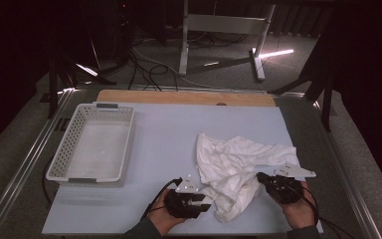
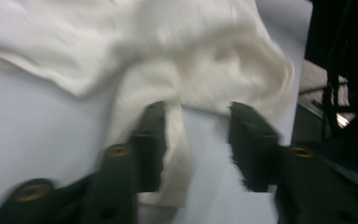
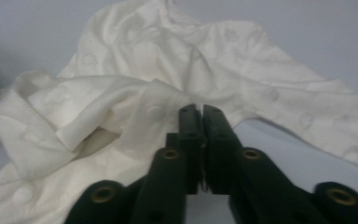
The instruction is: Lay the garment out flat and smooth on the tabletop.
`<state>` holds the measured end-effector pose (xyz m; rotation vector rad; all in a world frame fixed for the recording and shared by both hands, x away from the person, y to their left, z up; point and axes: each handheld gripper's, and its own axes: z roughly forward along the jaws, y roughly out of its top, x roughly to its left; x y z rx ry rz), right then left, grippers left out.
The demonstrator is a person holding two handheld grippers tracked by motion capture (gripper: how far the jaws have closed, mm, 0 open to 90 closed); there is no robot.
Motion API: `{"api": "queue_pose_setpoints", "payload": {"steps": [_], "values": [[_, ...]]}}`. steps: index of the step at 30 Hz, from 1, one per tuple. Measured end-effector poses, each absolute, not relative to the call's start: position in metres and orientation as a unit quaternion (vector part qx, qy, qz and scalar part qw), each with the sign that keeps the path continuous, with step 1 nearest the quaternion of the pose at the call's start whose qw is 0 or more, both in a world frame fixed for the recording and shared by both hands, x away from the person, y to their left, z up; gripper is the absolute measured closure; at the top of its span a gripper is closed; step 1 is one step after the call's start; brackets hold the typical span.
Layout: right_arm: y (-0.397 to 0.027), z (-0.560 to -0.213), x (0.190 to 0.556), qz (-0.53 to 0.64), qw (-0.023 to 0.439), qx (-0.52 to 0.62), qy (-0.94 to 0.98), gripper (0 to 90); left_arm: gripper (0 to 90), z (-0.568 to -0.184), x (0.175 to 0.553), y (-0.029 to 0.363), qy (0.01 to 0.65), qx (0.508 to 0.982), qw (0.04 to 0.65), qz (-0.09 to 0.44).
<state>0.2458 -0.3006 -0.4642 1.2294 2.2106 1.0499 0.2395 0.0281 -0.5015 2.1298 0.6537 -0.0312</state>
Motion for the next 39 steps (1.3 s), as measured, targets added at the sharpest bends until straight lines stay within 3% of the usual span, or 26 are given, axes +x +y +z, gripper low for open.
{"api": "queue_pose_setpoints", "payload": {"steps": [4, 8, 10, 12, 19, 29, 39], "values": [[-0.296, -0.459, 0.250, 0.393, 0.203, 0.441, 0.781, 45.8, 48.1, -0.494, 0.246, 0.041, 0.279, 0.844, 0.458, 0.007], [-0.283, -0.450, 0.258, 0.404, 0.218, 0.436, 0.774, 32.2, 40.9, -0.488, 0.254, 0.054, 0.299, 0.832, 0.467, 0.018], [-0.274, -0.447, 0.263, 0.413, 0.219, 0.432, 0.772, 30.4, 39.3, -0.485, 0.256, 0.060, 0.306, 0.824, 0.475, 0.028], [-0.262, -0.445, 0.268, 0.417, 0.218, 0.423, 0.774, 29.7, 30.7, -0.482, 0.258, 0.064, 0.316, 0.818, 0.478, 0.044], [-0.221, -0.446, 0.286, 0.421, 0.212, 0.393, 0.789, 29.7, 15.6, -0.473, 0.263, 0.080, 0.336, 0.801, 0.487, 0.084], [-0.169, -0.450, 0.308, 0.414, 0.206, 0.365, 0.808, 31.8, 1.4, -0.465, 0.266, 0.098, 0.346, 0.783, 0.506, 0.110], [-0.133, -0.471, 0.335, 0.382, 0.200, 0.369, 0.823, 37.5, 0.4, -0.463, 0.265, 0.103, 0.349, 0.775, 0.513, 0.124]]}}
